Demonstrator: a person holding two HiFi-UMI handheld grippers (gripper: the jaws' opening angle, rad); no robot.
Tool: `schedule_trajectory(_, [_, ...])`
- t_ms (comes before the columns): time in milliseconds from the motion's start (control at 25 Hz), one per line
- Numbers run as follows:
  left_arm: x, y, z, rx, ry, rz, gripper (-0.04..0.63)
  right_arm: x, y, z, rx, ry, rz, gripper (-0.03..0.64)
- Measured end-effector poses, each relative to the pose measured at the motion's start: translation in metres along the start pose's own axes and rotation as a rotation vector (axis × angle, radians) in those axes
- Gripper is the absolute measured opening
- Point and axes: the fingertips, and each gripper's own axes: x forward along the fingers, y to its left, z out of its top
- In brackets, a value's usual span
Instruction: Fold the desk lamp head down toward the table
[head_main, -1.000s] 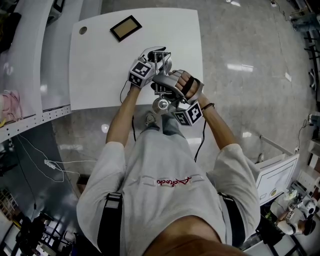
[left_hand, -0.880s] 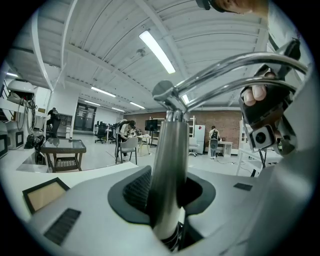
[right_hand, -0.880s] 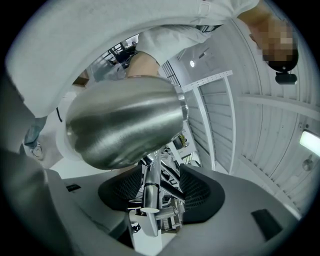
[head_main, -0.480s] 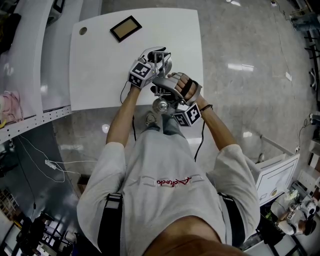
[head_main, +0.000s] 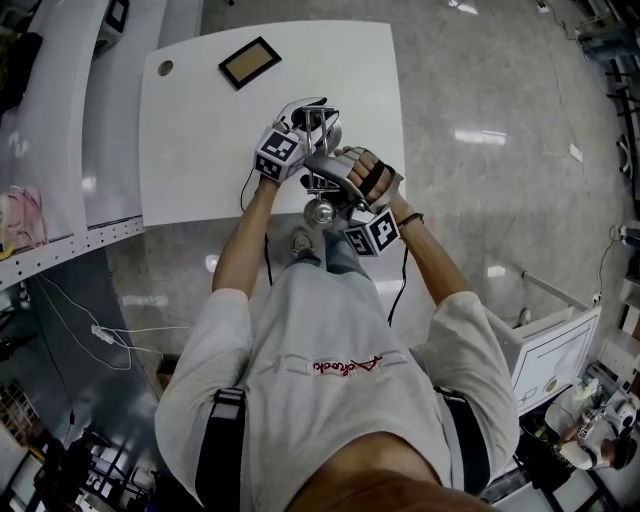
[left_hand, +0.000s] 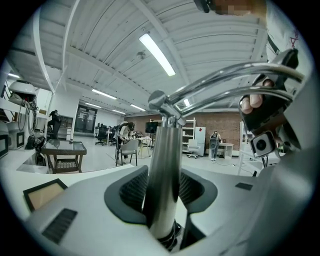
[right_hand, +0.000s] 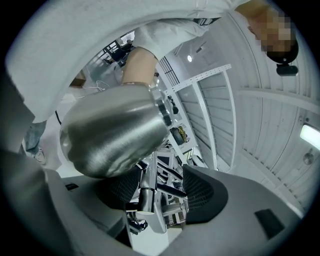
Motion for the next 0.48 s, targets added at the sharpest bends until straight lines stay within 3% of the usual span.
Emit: schedule_trajectory(480, [-0.019,0.001,-0.005,0.006,0.019,0.027,0.187,-0.014,-0.004,-0.009,0.058,0.05,-0.061,0.275])
